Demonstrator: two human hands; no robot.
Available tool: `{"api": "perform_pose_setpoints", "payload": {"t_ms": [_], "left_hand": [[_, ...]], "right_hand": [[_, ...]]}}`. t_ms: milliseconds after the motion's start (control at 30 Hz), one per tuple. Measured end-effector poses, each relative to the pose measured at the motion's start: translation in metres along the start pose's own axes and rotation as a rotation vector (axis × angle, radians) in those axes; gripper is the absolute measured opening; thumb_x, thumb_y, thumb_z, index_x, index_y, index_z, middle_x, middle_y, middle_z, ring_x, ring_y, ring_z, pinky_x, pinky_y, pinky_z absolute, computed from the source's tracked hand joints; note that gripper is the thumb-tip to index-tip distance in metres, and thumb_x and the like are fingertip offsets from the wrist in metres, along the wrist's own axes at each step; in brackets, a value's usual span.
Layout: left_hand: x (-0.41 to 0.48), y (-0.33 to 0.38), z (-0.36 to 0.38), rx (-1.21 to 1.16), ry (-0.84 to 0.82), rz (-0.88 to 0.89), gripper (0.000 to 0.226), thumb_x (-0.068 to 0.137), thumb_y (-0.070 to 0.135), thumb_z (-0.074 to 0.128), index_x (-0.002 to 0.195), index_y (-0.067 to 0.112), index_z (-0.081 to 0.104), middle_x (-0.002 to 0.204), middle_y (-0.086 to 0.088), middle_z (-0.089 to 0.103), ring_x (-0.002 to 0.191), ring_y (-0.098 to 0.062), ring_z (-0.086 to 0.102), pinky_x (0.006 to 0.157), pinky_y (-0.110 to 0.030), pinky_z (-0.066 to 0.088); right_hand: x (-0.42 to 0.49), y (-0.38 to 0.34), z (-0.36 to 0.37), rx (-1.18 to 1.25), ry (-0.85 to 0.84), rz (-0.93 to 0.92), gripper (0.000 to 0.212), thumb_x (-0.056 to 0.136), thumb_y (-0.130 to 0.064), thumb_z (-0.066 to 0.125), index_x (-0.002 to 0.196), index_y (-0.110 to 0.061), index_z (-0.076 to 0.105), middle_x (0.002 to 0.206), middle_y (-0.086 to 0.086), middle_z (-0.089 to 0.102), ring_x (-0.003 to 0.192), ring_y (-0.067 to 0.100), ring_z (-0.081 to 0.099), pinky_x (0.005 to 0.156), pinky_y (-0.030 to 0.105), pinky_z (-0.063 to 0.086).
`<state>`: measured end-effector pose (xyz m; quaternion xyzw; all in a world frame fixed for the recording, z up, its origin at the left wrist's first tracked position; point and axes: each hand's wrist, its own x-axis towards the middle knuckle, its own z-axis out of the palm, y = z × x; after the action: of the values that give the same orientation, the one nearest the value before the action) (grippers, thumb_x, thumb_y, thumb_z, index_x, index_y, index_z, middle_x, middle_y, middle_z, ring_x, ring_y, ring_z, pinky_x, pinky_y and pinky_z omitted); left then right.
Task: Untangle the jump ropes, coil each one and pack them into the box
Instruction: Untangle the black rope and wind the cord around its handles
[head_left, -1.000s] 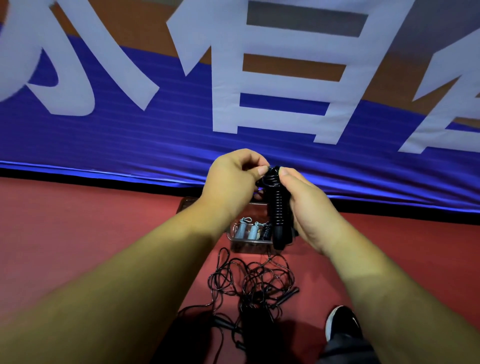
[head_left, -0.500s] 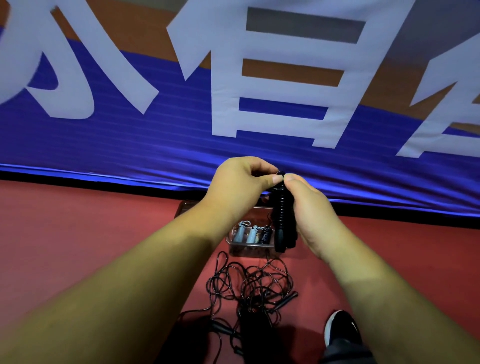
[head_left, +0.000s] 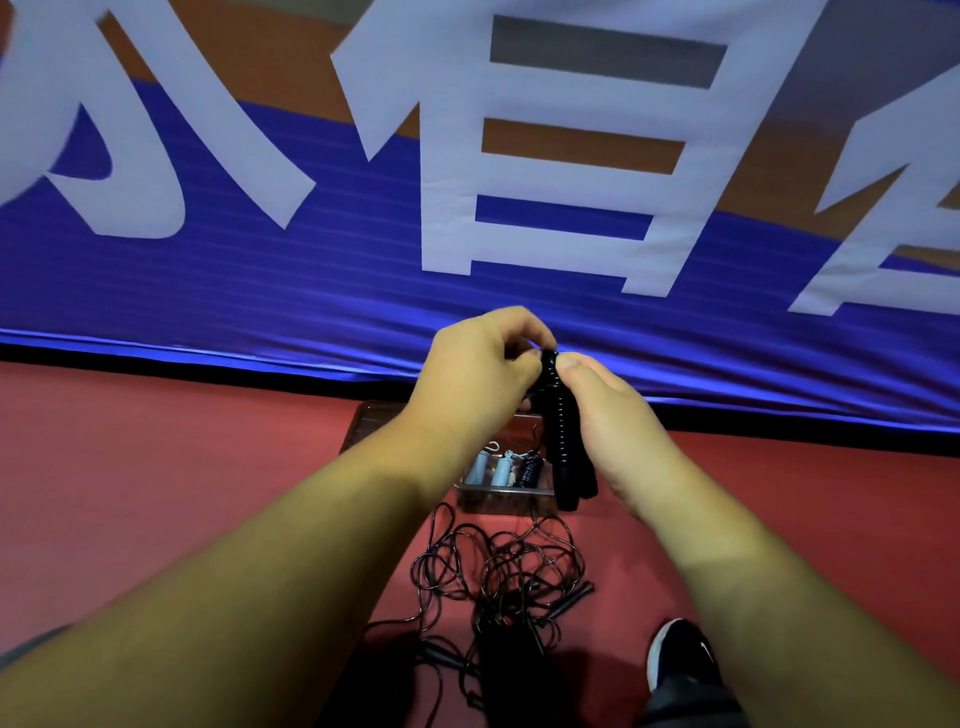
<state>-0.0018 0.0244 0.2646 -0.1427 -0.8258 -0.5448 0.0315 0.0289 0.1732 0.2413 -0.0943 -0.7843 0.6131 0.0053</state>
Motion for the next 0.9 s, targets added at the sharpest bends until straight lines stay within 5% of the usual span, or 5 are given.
{"api": "perform_pose_setpoints", "payload": {"t_ms": [100,267,433,567,900], "left_hand": [[0.010,-0.005,-0.012,0.189,-0.096,0.137,0.016,0.091,0.012,0.076,0.094,0.028,0.079,0.087,0.009,0.074,0.078,-0.007,0.071,0.078,-0.030,0.058],[0.016,-0.013,-0.021,0.376,-0.187,0.345,0.010,0.088,0.015,0.080,0.090,0.023,0.075,0.090,0.007,0.066,0.075,-0.011,0.066,0.072,-0.036,0.056],[0.009,-0.016,-0.020,0.400,-0.280,0.249,0.013,0.090,0.020,0.078,0.095,0.029,0.071,0.083,0.018,0.067,0.074,0.001,0.064,0.070,-0.026,0.052],[0.007,-0.021,-0.020,0.429,-0.363,0.217,0.011,0.091,0.018,0.075,0.094,0.026,0.068,0.089,0.009,0.069,0.073,-0.002,0.064,0.071,-0.028,0.052],[-0.001,-0.025,-0.016,0.464,-0.422,0.165,0.011,0.099,0.012,0.060,0.092,0.020,0.055,0.097,0.004,0.055,0.082,-0.014,0.054,0.065,-0.023,0.039]], "right_hand": [[-0.001,0.002,-0.004,-0.012,-0.003,0.004,0.038,0.111,-0.049,0.045,0.098,-0.038,0.079,0.092,-0.005,0.081,0.088,0.017,0.072,0.095,0.046,0.054],[-0.006,-0.005,-0.009,-0.054,-0.100,0.071,0.052,0.114,-0.046,0.039,0.092,-0.015,0.075,0.069,0.007,0.076,0.051,0.017,0.061,0.052,0.025,0.048],[-0.011,-0.003,-0.016,-0.115,-0.209,0.141,0.061,0.115,-0.044,0.035,0.098,0.000,0.074,0.055,0.004,0.069,0.040,0.017,0.054,0.044,0.021,0.043],[-0.010,0.007,-0.013,-0.096,-0.286,0.201,0.066,0.102,-0.058,0.043,0.087,-0.005,0.079,0.080,0.030,0.073,0.055,0.032,0.055,0.050,0.032,0.044],[-0.014,0.012,-0.014,-0.052,-0.369,0.151,0.020,0.107,-0.022,0.051,0.105,-0.011,0.066,0.083,0.016,0.074,0.056,0.026,0.055,0.047,0.025,0.044]]}}
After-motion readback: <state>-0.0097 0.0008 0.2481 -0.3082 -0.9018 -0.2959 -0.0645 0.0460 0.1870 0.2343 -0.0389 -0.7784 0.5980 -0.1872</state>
